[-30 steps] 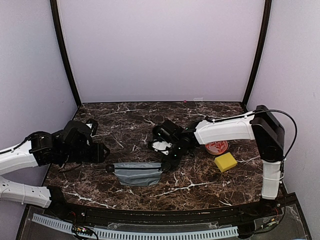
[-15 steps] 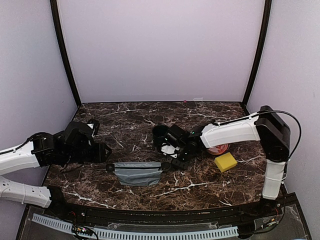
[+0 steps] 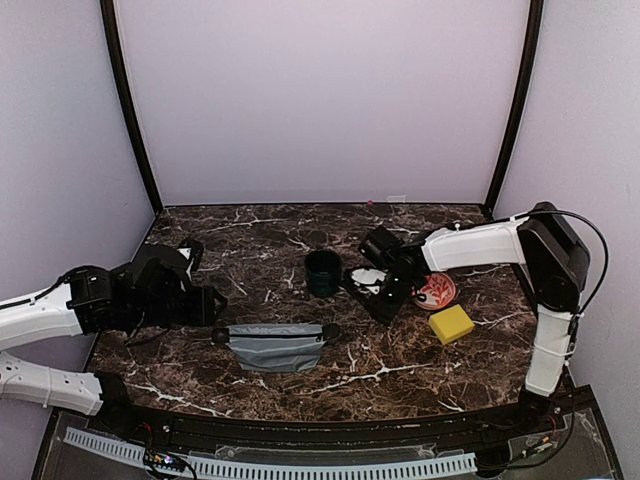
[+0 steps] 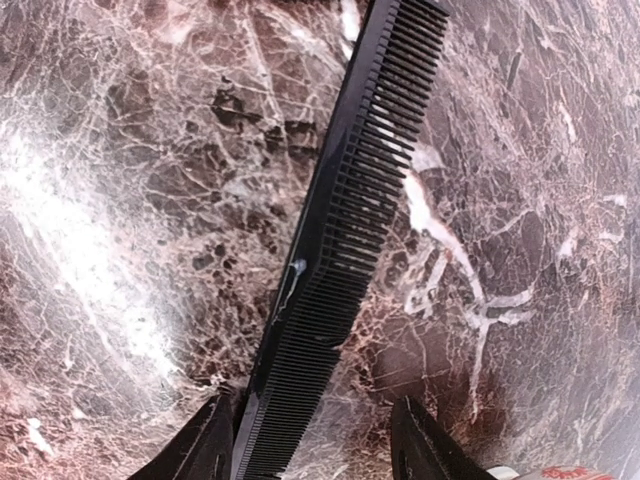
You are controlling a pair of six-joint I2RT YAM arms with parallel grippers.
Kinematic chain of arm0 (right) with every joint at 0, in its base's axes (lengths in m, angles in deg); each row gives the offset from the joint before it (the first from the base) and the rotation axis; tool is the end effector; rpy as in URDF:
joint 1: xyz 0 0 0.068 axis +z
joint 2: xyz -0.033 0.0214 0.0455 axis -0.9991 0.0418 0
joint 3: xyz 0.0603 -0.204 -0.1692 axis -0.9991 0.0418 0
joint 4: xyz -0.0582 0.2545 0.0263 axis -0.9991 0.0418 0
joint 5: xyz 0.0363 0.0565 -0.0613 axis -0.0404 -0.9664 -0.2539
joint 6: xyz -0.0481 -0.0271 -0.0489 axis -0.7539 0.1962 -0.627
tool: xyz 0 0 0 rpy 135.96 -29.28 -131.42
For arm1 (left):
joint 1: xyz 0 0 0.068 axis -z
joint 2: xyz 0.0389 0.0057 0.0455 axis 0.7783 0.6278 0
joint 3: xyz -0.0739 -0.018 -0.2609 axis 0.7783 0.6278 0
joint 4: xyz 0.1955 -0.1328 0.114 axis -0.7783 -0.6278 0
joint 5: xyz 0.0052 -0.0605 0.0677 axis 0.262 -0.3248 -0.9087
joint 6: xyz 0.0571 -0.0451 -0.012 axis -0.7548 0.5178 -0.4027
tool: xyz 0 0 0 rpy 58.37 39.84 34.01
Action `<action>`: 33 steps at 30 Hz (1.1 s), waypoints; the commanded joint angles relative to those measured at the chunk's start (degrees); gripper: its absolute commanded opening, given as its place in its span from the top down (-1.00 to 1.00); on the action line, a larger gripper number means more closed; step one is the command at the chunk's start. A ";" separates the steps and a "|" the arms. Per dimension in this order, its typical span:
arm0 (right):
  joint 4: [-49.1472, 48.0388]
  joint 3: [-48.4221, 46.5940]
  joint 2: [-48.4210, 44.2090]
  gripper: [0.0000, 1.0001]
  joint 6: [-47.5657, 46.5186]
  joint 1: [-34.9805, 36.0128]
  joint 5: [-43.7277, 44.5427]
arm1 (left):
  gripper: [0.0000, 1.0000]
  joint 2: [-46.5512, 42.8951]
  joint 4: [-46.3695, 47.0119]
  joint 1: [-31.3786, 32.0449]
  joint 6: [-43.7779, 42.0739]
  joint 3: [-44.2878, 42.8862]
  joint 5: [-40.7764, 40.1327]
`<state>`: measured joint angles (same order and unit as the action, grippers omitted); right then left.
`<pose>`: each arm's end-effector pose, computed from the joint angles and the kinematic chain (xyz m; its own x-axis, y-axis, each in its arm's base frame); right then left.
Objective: Sort the hair-cutting tools
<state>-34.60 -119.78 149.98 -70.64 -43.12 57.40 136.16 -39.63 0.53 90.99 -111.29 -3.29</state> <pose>0.2803 0.2636 0.1291 -0.5116 -0.8085 -0.2910 -0.7948 0.5739 -0.1973 0.1502 -0.1584 0.2476 -0.6800 -0.0929 -0.7273 0.2157 0.9227 -0.3195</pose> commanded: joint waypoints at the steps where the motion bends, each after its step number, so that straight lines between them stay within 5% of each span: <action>1: 3.78 0.53 1.04 -0.08 0.60 -1.04 -3.06 | 0.07 0.65 2.04 -0.22 -2.06 0.27 1.07; 14: 8.77 0.78 3.33 -0.04 3.04 -2.04 -8.70 | 0.08 5.04 5.19 -0.22 -6.89 -3.57 4.35; 20: 9.78 0.07 6.00 0.23 3.22 -2.13 -9.40 | 0.08 6.62 5.61 -0.22 -10.04 -5.70 5.45; 26: 10.71 -0.17 7.59 0.29 3.33 -3.17 -9.95 | 0.08 9.08 7.78 -0.17 -13.43 -7.96 9.11; 33: 13.77 2.98 7.26 0.50 -2.21 -3.62 -13.14 | 0.08 13.56 14.09 3.43 -24.05 -10.38 12.33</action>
<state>-28.04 -122.62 152.40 -69.57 -46.42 47.44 148.18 -31.19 0.97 75.85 -119.57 6.94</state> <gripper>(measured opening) 0.262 0.461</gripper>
